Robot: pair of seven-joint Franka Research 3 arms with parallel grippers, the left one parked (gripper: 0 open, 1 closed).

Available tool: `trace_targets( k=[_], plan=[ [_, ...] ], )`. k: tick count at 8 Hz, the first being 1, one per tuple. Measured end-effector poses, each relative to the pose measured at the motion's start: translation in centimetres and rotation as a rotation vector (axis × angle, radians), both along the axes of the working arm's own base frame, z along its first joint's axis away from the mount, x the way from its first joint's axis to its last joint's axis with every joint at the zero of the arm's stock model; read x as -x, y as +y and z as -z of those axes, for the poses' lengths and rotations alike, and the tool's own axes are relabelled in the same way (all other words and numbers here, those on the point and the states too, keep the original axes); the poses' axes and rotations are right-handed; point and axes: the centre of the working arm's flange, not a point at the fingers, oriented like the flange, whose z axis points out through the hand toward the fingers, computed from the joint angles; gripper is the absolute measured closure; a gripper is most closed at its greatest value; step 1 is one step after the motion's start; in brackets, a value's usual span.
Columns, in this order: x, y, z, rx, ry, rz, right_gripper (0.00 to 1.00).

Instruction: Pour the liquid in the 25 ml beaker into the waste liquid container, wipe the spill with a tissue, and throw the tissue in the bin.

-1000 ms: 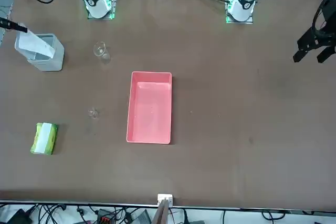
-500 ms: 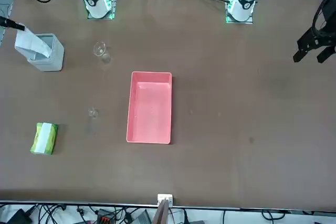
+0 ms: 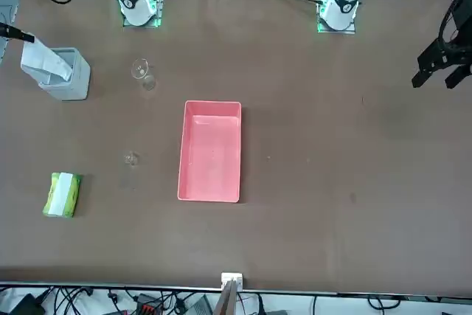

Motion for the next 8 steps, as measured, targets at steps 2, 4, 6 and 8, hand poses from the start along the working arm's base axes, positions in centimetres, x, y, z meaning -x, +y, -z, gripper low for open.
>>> trace_targets(
  k=[2, 4, 6, 8],
  plan=[
    [-0.06, -0.01, 0.33, -0.003, 0.006, -0.001, 0.74],
    [-0.25, 0.03, 0.48, -0.003, 0.009, -0.005, 0.57],
    [-0.59, 0.01, 0.03, 0.004, 0.0, -0.01, 0.47],
    [-1.01, 0.07, -0.42, 0.012, -0.008, -0.016, 0.47]
  ],
)
